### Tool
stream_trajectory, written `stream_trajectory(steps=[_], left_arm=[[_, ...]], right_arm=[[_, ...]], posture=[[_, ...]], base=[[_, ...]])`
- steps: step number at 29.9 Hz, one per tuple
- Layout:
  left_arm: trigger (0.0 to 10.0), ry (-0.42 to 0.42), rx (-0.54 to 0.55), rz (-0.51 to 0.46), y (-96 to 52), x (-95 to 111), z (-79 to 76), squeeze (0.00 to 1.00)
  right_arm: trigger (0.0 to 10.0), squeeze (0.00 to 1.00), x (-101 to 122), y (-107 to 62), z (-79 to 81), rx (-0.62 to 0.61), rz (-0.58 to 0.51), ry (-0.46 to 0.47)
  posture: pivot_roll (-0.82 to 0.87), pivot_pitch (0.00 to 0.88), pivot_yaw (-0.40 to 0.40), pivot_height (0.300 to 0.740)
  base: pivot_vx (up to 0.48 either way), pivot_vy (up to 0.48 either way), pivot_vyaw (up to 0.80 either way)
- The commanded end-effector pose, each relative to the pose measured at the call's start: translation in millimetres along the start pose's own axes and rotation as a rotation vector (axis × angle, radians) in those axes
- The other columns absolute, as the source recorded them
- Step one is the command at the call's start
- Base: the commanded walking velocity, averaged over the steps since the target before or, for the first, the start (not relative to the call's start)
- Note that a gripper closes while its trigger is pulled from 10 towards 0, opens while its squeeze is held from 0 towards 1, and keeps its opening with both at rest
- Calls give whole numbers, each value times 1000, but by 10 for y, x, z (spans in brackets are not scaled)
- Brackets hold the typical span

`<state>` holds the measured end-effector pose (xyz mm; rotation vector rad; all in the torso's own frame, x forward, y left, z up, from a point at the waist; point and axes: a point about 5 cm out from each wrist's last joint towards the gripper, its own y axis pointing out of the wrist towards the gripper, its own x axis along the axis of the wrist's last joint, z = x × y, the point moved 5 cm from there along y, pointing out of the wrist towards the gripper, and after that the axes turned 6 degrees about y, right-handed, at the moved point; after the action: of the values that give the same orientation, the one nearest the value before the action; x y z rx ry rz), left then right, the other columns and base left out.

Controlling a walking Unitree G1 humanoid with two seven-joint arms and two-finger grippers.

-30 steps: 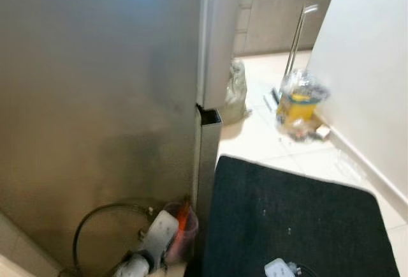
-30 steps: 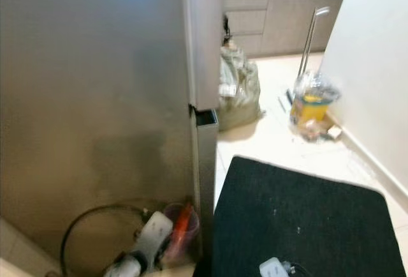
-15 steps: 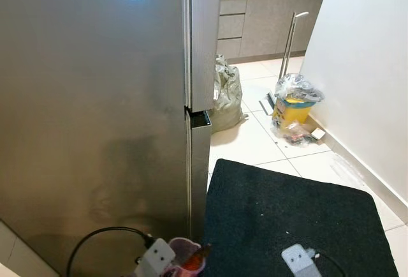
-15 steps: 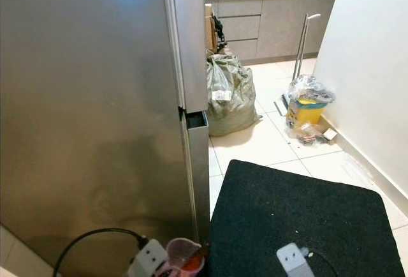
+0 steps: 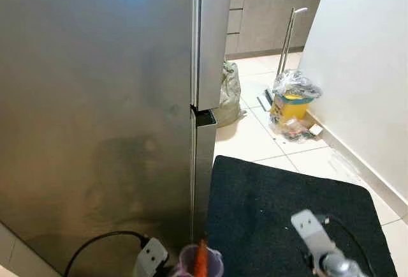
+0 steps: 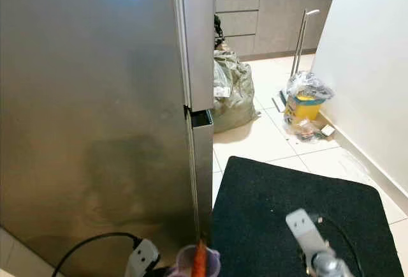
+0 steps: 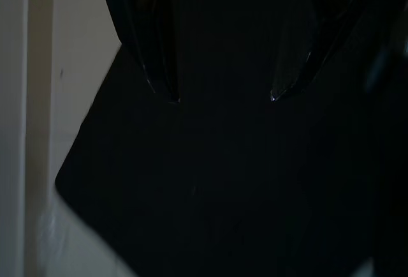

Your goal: Restocking fridge

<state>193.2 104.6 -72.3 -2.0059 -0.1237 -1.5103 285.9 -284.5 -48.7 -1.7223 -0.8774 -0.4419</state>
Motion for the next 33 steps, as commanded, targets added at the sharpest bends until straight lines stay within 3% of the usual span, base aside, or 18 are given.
stream_trajectory(steps=[1, 3, 4, 5, 7, 8, 13, 19, 20, 28, 30, 32, 33], left_arm=[[10000, 25, -13, -14, -88, 20, 42, 0], [10000, 27, -24, -17, -105, 18, 33, 0], [10000, 27, -24, -17, -105, 18, 33, 0], [10000, 29, -27, -25, -117, 27, 35, 0], [10000, 27, -30, -29, -121, 32, 34, 0], [10000, 22, -30, -45, -127, 56, 46, 0], [10000, 8, -62, -134, -147, 219, 92, 0], [10000, 22, -85, -174, -161, 321, 123, 0], [10000, 35, -92, -184, -165, 345, 119, 0], [10000, 47, -110, -206, -172, 393, 106, 0], [10000, 51, -113, -204, -160, 408, 107, 0], [10000, 52, -115, -204, -156, 412, 106, 0], [10000, 53, -120, -201, -140, 413, 93, 0]], right_arm=[[10000, 0, 186, 3, -13, 60, -74, 56], [10000, 0, 406, -14, 26, 172, -154, 79], [10000, 0, 406, -14, 26, 172, -154, 79], [10000, 698, 577, -53, 85, 282, -219, 71], [10000, 698, 629, -70, 100, 314, -238, 68], [10000, 1000, 728, -109, 146, 387, -274, 57], [10000, 1000, 944, -213, 285, 539, -347, 30], [10000, 1000, 1161, -315, 404, 635, -425, 15], [10000, 1000, 1298, -373, 459, 674, -474, 19], [10000, 1000, 1660, -532, 671, 745, -598, 22], [10000, 1000, 1929, -563, 831, 725, -661, 50], [10000, 1000, 2014, -573, 876, 716, -678, 66], [10000, 553, 2164, -590, 942, 699, -713, 101]], posture=[[-65, 0, -3, 740], [-67, 0, -2, 740], [-67, 0, -2, 740], [-73, 0, -3, 740], [-75, 0, -3, 740], [-77, 0, -4, 740], [-76, 0, -14, 740], [-75, 0, -20, 740], [-76, 0, -21, 740], [-76, 0, -20, 740], [-77, 0, -17, 740], [-77, 0, -17, 740], [-77, 0, -17, 740]], base=[[0, 0, 0], [0, 0, 0], [0, 0, 0], [0, 0, 0], [0, 0, 0], [0, 0, 0], [0, 0, 0], [0, 0, 0], [0, 0, 0], [0, 0, 0], [0, 0, 0], [0, 0, 0], [0, 0, 0]])
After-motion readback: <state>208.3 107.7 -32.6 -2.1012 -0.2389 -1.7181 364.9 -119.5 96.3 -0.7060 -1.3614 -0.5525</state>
